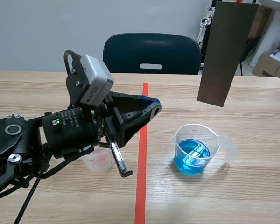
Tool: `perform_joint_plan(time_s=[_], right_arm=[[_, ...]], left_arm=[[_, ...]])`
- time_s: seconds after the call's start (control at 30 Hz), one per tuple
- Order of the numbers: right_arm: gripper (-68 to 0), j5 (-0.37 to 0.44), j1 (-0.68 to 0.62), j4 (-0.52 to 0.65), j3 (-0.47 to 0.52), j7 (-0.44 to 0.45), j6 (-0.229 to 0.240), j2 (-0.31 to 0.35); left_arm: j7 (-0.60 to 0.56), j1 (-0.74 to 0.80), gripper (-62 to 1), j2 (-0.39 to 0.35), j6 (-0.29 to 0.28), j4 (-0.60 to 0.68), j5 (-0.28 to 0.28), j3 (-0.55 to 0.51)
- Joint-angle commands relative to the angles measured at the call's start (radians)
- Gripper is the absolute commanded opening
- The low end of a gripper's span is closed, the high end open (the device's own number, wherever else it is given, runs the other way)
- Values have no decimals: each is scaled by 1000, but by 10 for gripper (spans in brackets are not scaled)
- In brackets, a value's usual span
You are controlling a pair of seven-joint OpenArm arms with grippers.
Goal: Do the redox reaction experiment. move the plate over the left beaker
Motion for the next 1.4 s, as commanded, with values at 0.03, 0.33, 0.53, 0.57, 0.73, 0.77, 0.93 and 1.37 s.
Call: perform_joint_plan(time_s=[0.03,0.33,0.53,0.57,0.73,0.77,0.93,1.37], right_arm=[[-673,18,12,3,14,12,6,13],[-673,18,12,3,14,12,6,13],[-673,18,12,3,14,13,6,13],[-673,18,12,4,14,15,6,13],[-673,17,12,26,-2,15,6,14],[-673,17,12,34,-9,16,6,14],[-673,-6,40,66,-72,31,-12,13],[-673,-130,253,70,-359,41,-122,-35]], left_arm=[[-14,0,-582,-11,0,21,-13,-6],[-19,22,-463,-97,0,21,-14,-27],[-71,91,-412,-165,2,21,-14,-92],[-80,104,-412,-179,2,21,-14,-104],[-169,197,-412,-261,2,21,-23,-168],[-185,216,-412,-278,2,21,-33,-180],[-248,332,-410,-362,2,21,-134,-252],[-527,644,-173,-481,2,21,-260,-419]])
